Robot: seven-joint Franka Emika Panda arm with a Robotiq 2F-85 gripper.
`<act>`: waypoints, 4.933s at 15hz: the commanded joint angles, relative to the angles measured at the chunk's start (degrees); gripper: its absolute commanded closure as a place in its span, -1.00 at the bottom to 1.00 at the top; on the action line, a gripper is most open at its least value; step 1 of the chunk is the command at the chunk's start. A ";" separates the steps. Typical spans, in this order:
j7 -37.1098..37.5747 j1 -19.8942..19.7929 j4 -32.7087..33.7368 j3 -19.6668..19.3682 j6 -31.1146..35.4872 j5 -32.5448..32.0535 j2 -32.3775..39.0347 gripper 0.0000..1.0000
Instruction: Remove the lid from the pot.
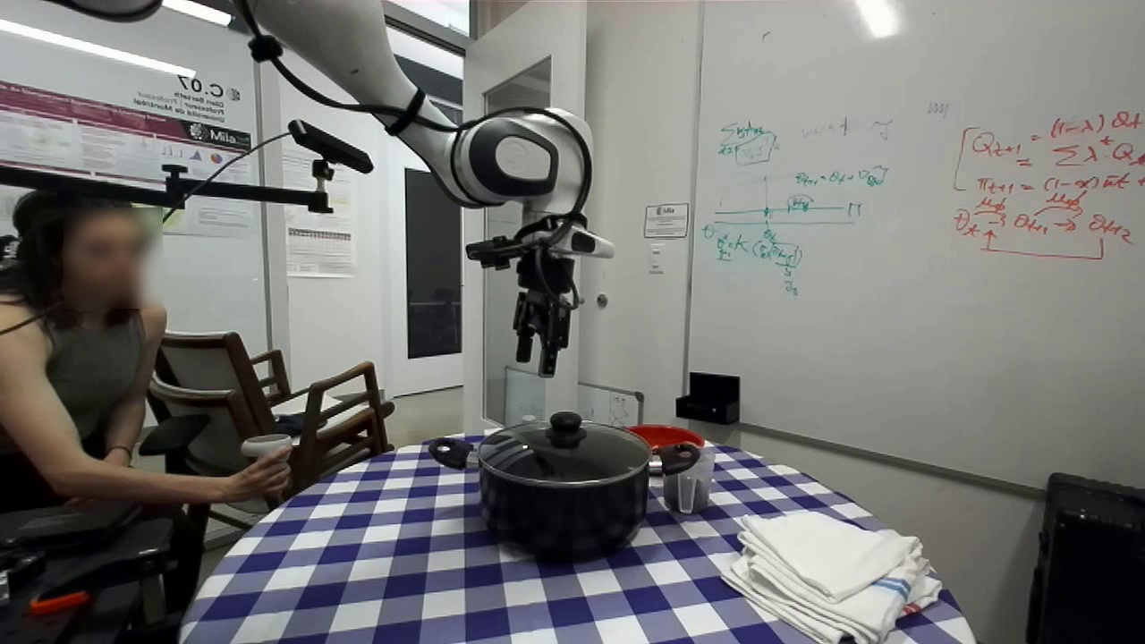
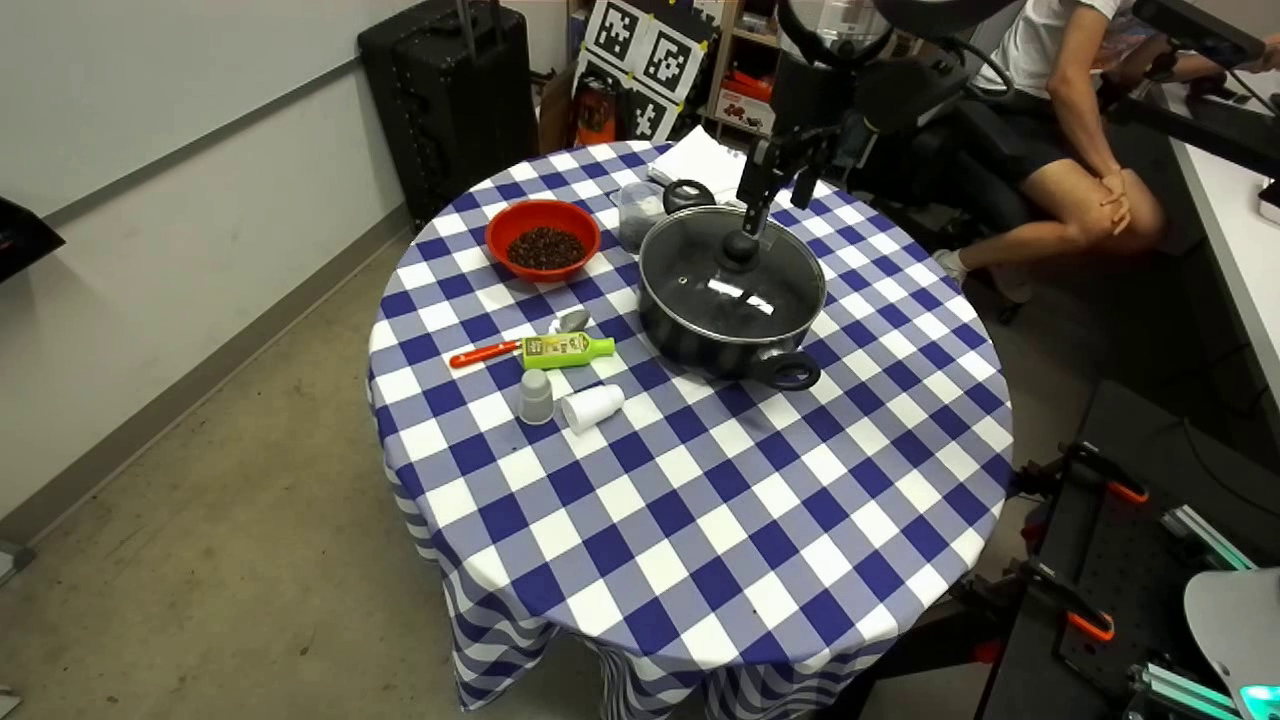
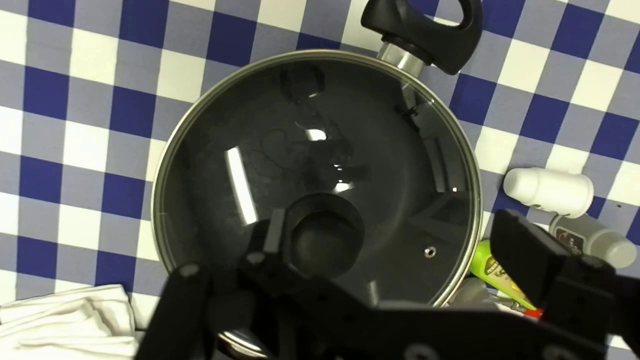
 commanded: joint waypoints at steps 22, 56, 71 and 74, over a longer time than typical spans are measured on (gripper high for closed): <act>1.56 -0.20 11.56 -1.50 -1.88 -0.31 12.83 -1.00; 0.73 -1.73 5.92 -2.45 -4.11 -0.85 0.24 0.50; -2.45 -12.14 -21.31 -9.29 -3.49 2.55 -18.37 0.50; -1.73 -12.87 -26.43 -10.05 1.03 3.81 -19.72 0.50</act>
